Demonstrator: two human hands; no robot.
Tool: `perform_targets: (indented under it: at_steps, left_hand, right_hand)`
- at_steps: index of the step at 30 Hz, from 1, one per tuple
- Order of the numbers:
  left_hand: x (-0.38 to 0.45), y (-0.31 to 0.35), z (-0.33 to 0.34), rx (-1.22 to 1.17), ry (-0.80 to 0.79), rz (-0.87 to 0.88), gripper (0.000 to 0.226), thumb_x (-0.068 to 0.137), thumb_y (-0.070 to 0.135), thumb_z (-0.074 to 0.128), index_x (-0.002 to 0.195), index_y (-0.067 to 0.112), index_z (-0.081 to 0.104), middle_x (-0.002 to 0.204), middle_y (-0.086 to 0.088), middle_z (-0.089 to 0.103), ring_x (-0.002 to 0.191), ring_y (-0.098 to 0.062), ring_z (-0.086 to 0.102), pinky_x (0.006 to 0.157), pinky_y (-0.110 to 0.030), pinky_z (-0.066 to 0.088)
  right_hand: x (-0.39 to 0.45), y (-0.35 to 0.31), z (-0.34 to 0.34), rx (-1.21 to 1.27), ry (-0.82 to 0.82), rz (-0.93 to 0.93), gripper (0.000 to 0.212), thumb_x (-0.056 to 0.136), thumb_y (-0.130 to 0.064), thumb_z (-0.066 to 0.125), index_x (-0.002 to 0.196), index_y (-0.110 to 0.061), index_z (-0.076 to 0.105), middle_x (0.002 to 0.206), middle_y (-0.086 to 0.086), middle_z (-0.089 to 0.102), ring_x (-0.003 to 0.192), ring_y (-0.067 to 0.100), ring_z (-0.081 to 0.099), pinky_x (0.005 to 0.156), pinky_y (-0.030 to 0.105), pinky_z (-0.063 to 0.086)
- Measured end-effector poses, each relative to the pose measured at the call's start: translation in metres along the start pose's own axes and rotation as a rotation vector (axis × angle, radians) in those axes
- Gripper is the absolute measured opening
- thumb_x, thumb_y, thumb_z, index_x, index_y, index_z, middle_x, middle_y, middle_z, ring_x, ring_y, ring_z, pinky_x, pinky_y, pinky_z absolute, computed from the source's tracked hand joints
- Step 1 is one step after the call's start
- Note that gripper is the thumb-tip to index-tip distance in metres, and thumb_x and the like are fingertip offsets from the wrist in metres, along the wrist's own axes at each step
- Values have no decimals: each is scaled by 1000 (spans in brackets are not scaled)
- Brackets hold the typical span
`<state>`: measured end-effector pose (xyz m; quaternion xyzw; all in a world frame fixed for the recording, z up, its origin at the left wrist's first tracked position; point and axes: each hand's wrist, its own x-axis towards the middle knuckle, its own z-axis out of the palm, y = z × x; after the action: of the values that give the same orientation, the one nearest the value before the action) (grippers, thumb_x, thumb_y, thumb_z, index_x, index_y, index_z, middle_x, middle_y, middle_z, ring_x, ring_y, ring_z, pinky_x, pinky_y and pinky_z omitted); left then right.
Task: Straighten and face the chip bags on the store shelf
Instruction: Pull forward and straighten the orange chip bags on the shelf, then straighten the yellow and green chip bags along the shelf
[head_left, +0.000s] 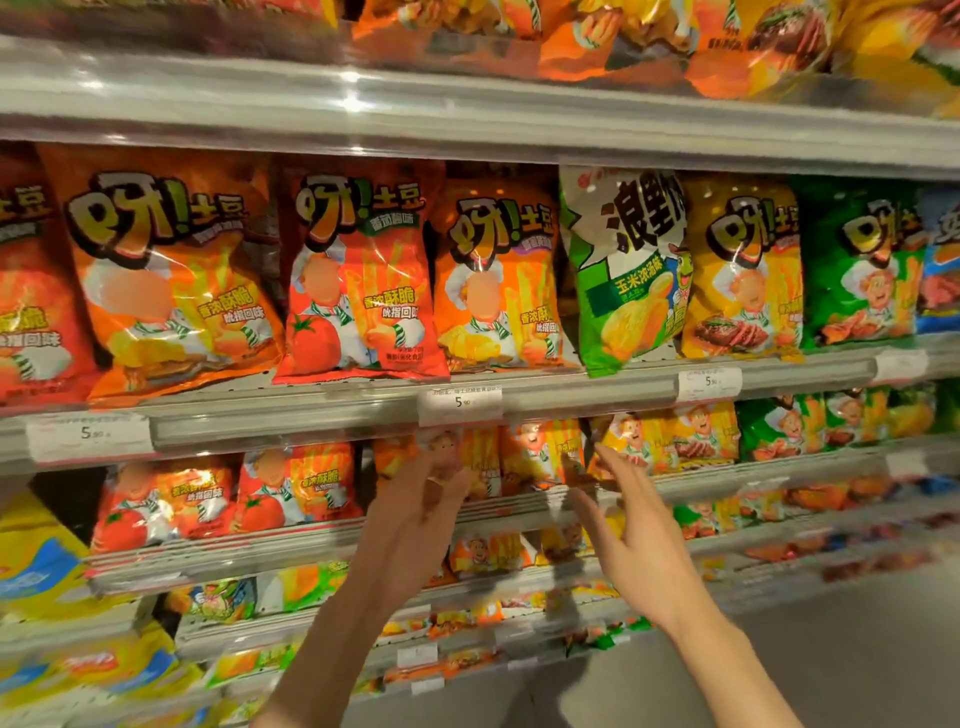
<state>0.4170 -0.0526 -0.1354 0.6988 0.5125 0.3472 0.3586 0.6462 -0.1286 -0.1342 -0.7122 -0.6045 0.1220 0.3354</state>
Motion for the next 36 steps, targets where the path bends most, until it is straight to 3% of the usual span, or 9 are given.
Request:
perform_targets:
  at_steps: [4,7,10,15,19,22,27,31,36]
  left_hand:
    - [-15,-2,15,-18,39,-26,23,98,42,55,120,36,60,105,18,67,91,4,64,71,-9,49]
    - [-26,4,37,-29,104,-26,19,97,42,58,115,38,61,95,21,69,89,3,64,71,-12,51]
    - [-31,21,66,-24,117,-72,26,95,51,55,116,38,63,94,22,70,85,1,67,71,-27,58]
    - [-25,61,132,85,214,-111,18,98,47,53,114,40,60,95,20,72,86,5,66,79,-21,53]
    - [-20,95,187,130,227,-150,30,95,56,53,118,38,60,101,21,71,92,3,66,84,-22,53]
    - [-14,118,215,146,215,-154,32,97,54,53,122,35,60,98,19,71,89,3,66,84,-29,55]
    - [2,145,239,185,220,-162,27,97,55,51,120,41,57,99,18,70,86,3,66,80,-22,53]
    - [27,154,244,112,172,-163,26,96,62,49,114,46,58,105,18,68,96,-4,65,83,-29,53]
    - [59,163,247,-211,210,-220,19,99,40,58,94,26,70,85,12,72,84,-7,66,65,-9,44]
  right_hand:
    - [-11,33,-4,110,-57,83,64,95,-55,52,152,-41,29,133,-18,57,106,2,62,89,32,54]
    - [-9,63,-17,164,-44,103,56,93,-45,57,146,-38,40,98,-20,67,78,12,67,63,32,55]
    - [-2,91,-39,259,-66,144,50,95,-45,53,142,-37,41,85,-1,70,69,27,65,59,44,54]
    - [20,163,-83,152,-130,97,48,91,-62,41,137,-48,38,91,-18,69,67,4,65,54,21,48]
    - [38,218,-129,105,-204,163,60,93,-58,39,147,-31,38,104,-25,62,75,-8,59,61,12,43]
    - [48,248,-158,145,-215,162,75,85,-65,38,151,-28,36,110,-15,68,84,3,65,71,22,51]
    - [64,269,-184,77,-127,114,75,85,-67,38,149,-27,40,91,-11,70,64,4,65,48,10,43]
    - [80,269,-192,-134,14,-54,67,94,-66,32,148,-26,41,132,-3,62,104,15,68,77,27,58]
    - [109,241,-200,-226,193,-326,62,97,-56,42,140,-12,51,119,6,61,106,22,60,91,35,52]
